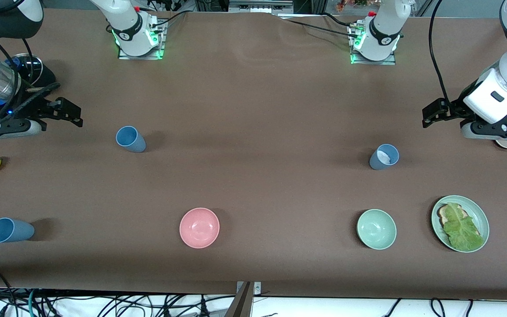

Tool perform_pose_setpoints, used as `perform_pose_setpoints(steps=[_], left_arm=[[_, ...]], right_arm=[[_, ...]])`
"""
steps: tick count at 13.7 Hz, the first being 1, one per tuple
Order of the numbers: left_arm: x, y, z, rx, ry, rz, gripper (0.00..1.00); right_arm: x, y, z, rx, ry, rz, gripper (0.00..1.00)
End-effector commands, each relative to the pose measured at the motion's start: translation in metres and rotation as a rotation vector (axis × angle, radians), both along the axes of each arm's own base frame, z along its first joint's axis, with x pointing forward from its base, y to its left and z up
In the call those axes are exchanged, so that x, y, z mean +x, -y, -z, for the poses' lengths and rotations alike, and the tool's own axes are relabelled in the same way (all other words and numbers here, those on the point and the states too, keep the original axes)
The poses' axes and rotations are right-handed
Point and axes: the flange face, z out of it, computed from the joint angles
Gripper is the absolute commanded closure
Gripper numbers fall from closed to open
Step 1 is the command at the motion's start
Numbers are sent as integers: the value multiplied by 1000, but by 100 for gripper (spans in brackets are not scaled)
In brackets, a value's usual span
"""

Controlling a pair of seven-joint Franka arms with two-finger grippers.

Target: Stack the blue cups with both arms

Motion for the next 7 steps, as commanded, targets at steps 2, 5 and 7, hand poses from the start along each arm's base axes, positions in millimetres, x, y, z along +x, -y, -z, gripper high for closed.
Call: perform_pose_setpoints(steps=[2, 5, 7], left_arm=[[-21, -7, 2, 17, -1, 7, 0], [-33, 5, 0, 20, 10, 26, 0], [-32, 7, 0, 19, 10, 29, 0]], right_arm=[[0, 0, -5, 3, -3, -4, 0], [1, 0, -4, 4, -6, -4, 0], [0, 0, -2, 5, -11, -3, 0]])
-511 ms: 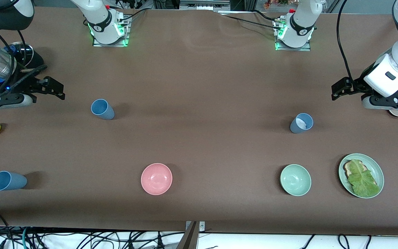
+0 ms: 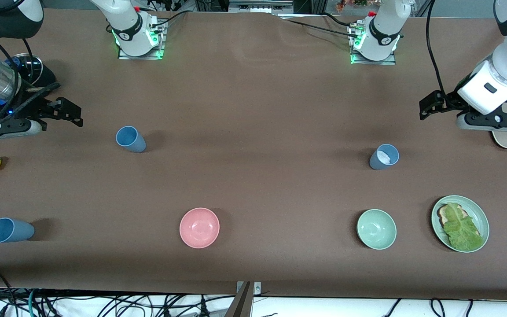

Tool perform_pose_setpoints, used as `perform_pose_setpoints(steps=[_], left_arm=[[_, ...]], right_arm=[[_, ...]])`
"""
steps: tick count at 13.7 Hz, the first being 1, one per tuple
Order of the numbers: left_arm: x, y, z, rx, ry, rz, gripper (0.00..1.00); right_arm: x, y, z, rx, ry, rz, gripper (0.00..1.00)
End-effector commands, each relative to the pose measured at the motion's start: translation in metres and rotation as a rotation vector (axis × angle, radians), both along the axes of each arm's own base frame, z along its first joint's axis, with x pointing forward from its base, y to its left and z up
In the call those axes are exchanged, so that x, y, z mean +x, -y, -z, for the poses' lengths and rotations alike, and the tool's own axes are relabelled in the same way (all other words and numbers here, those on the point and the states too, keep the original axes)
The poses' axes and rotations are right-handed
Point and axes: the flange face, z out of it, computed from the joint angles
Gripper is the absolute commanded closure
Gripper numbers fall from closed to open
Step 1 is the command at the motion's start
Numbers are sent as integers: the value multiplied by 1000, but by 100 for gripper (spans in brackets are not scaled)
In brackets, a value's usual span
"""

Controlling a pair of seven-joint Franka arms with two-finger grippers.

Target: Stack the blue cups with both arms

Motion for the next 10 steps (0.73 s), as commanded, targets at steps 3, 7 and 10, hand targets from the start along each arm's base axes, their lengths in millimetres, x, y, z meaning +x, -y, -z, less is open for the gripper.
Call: perform_pose_setpoints(steps=[3, 7, 10], left_arm=[[-8, 4, -3, 11, 18, 18, 0], [-7, 0, -2, 10, 17, 17, 0], [-6, -2, -1, 10, 14, 9, 0]], right_arm=[[-3, -1, 0, 3, -30, -4, 0], [-3, -1, 1, 1, -32, -4, 0], [-3, -1, 2, 1, -36, -4, 0]])
